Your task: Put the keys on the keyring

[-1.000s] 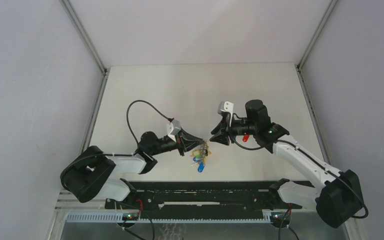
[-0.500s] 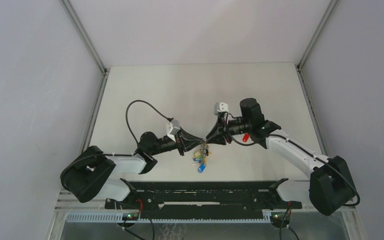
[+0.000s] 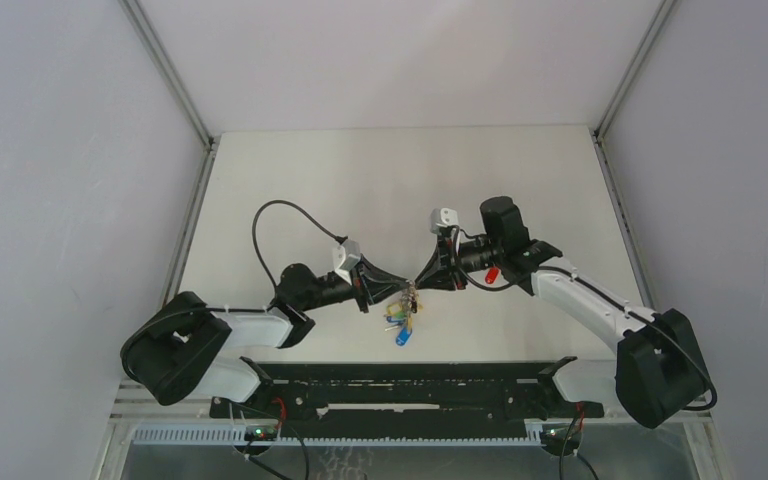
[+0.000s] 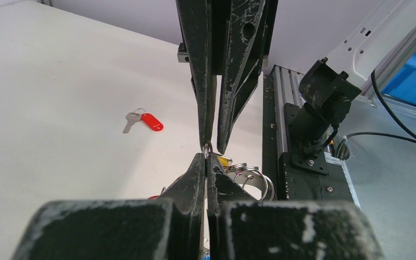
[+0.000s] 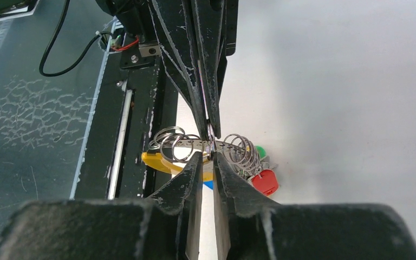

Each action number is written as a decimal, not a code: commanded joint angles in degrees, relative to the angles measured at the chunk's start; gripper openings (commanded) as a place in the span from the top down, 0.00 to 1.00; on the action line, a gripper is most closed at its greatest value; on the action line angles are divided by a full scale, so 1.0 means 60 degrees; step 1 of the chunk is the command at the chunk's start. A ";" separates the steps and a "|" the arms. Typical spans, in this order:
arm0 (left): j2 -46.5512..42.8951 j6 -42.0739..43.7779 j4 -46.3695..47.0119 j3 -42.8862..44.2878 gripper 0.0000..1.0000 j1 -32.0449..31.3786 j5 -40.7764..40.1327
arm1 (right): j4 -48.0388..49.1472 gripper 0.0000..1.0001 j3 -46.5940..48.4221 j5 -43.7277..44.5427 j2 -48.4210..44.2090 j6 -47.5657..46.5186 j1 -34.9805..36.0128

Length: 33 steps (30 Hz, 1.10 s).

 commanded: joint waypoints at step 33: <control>-0.0826 -0.0440 0.1253 -0.0419 1.00 0.0130 -0.0417 | -0.0969 1.00 0.0697 0.0326 0.0527 0.0077 0.0001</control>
